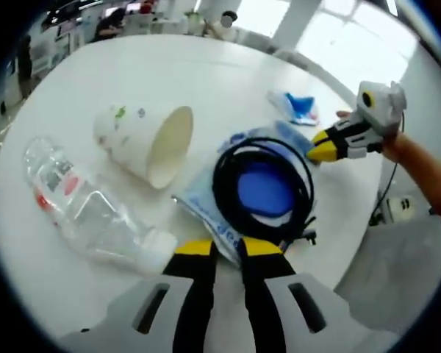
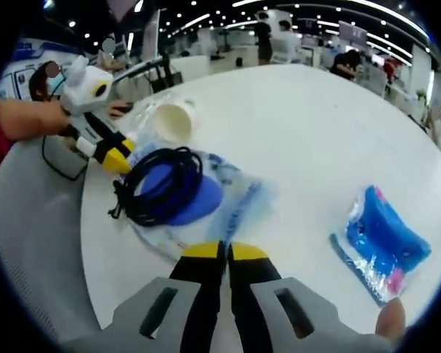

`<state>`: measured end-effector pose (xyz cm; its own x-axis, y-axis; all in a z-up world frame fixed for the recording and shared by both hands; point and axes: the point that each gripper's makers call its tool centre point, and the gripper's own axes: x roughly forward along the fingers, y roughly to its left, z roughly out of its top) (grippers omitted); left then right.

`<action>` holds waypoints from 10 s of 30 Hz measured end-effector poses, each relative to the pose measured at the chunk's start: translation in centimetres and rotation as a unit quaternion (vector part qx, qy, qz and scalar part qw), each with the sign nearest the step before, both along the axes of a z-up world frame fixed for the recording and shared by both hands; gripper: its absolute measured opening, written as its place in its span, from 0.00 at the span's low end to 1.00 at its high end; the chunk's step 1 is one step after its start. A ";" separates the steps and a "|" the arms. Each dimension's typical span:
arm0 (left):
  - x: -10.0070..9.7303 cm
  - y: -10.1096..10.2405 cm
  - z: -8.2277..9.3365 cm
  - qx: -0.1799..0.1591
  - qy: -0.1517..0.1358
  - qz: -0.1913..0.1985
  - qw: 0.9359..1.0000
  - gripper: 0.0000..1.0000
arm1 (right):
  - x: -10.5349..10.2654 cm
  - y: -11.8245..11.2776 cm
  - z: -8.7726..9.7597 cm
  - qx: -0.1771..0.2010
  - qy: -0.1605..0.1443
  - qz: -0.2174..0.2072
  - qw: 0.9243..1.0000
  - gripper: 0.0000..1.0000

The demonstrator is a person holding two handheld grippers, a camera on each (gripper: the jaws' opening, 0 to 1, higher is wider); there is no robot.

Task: Arrange the tabletop items into an orderly group along one side of the table until the central work area is clear of visible clutter.

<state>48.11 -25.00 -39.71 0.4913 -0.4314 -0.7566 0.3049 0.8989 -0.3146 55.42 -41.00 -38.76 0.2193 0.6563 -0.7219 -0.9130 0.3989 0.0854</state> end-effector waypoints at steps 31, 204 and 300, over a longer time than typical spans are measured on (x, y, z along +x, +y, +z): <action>2.1 -1.4 2.2 -0.002 -0.014 -0.033 0.999 0.00 | 0.1 -1.7 2.5 0.028 0.008 -0.047 0.998 0.01; 16.4 2.8 2.4 0.032 -0.051 -0.090 0.994 0.29 | 11.3 0.1 2.3 -0.016 -0.027 -0.136 0.990 0.18; 19.2 -0.9 0.9 0.037 -0.104 -0.155 0.982 0.14 | 12.4 8.8 0.7 0.007 -0.008 -0.223 0.975 0.19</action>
<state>67.33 -25.85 -38.83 0.4917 -0.5321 -0.6893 0.6186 0.7705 -0.1535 67.82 -32.22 -38.02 0.4965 0.5030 -0.7074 -0.6504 0.7553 0.0805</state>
